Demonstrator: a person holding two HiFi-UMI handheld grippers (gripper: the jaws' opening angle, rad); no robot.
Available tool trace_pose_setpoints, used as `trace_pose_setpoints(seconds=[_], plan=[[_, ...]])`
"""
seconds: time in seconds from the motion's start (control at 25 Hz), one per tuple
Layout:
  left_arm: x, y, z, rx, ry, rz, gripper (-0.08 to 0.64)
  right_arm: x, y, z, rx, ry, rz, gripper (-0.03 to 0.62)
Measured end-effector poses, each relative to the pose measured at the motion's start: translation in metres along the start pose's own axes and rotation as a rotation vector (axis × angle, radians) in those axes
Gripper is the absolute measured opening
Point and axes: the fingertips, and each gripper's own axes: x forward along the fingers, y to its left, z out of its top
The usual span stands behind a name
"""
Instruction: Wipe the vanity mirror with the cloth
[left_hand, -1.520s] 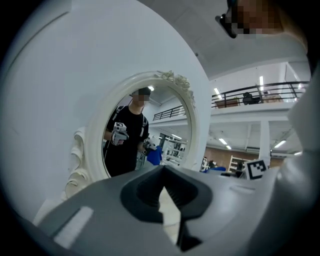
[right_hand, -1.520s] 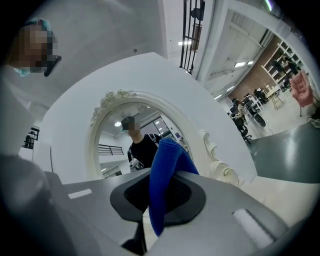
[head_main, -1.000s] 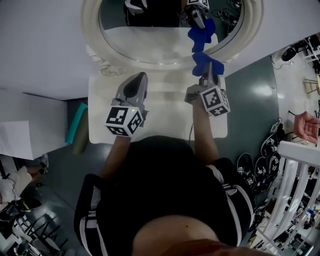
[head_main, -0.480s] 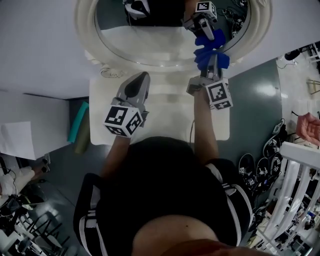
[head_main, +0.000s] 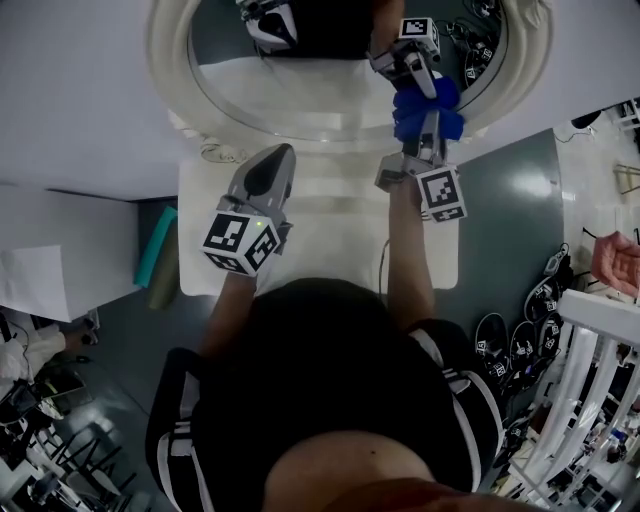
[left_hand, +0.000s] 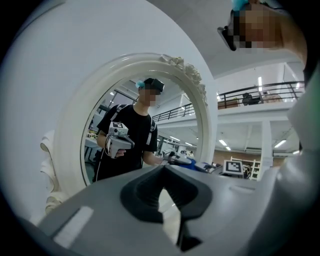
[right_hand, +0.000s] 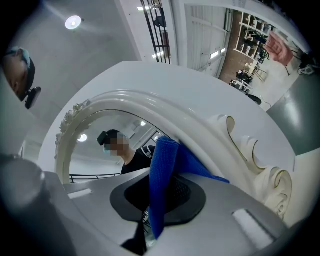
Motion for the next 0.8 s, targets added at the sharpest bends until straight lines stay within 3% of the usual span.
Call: trace_pose_setpoints(seconds=[0.4, 0.8], plan=[[-0.009, 0.022, 0.007, -0.009, -0.012, 0.019, 0.009, 0.008, 0.021, 0.003, -0.026, 0.009, 0.039, 0.029], [-0.015, 0.008, 0.015, 0.003, -0.038, 0.026, 0.009, 0.014, 0.073, 0.074, -0.105, -0.042, 0.178, 0.028]])
